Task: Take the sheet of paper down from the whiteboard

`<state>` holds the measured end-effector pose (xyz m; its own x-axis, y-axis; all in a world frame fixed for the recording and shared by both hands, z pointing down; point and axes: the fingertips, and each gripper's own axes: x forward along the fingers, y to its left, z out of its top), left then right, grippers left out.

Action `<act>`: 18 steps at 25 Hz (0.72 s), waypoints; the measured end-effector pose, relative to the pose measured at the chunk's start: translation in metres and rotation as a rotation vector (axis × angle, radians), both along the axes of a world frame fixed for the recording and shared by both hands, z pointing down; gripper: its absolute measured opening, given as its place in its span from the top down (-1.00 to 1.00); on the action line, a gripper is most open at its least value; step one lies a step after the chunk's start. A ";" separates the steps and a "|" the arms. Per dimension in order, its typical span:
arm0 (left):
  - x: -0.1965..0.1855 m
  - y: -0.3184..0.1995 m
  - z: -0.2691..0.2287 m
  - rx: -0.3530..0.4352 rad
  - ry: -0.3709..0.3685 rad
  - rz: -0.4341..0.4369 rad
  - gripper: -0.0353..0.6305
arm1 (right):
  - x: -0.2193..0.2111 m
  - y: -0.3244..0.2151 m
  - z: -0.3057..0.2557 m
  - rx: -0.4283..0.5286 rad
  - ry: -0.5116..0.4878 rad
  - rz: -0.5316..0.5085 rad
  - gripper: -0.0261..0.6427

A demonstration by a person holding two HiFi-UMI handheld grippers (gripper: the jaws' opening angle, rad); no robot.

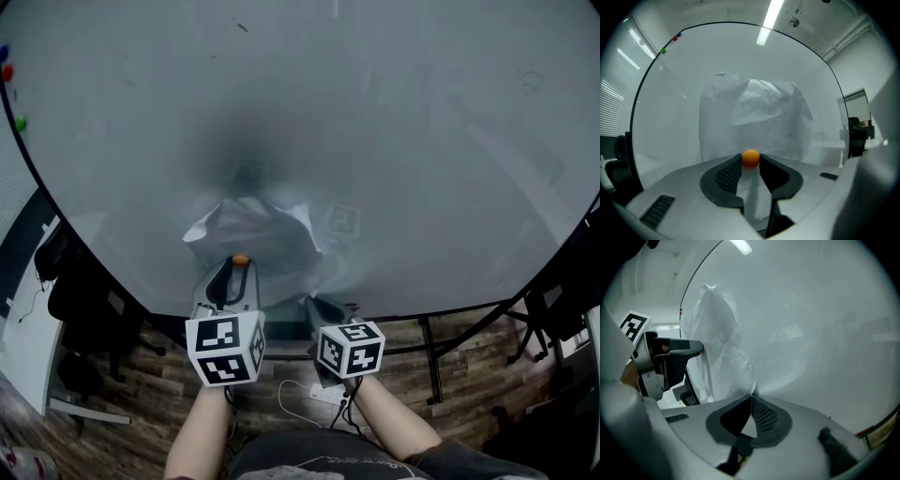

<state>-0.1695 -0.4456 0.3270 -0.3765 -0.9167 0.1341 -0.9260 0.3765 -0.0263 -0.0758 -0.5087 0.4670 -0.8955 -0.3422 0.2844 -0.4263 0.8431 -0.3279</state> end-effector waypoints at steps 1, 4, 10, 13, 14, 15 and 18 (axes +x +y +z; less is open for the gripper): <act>0.000 0.000 0.000 0.001 -0.002 0.002 0.51 | 0.000 0.000 0.000 0.000 -0.001 -0.002 0.85; 0.001 0.000 -0.001 0.007 -0.010 0.005 0.52 | 0.000 0.001 0.000 -0.005 -0.006 -0.016 0.85; 0.003 0.005 0.004 -0.003 0.003 -0.004 0.53 | 0.000 0.010 0.000 -0.019 -0.020 -0.076 0.86; 0.003 0.018 0.017 -0.029 0.016 -0.015 0.53 | -0.005 0.021 0.000 -0.021 -0.020 -0.122 0.86; 0.004 0.024 0.023 -0.040 0.024 -0.021 0.53 | -0.007 0.026 0.001 -0.022 -0.019 -0.142 0.86; 0.005 0.032 0.030 -0.050 0.035 -0.030 0.53 | -0.008 0.031 0.002 -0.023 -0.017 -0.166 0.86; 0.011 0.059 0.052 -0.082 0.070 -0.063 0.53 | -0.014 0.055 0.008 -0.026 -0.007 -0.258 0.86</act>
<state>-0.1586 -0.3865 0.3785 -0.4202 -0.8763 0.2358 -0.9012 0.4333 0.0042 -0.0898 -0.4537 0.4748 -0.9543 -0.0945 0.2835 -0.1954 0.9151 -0.3527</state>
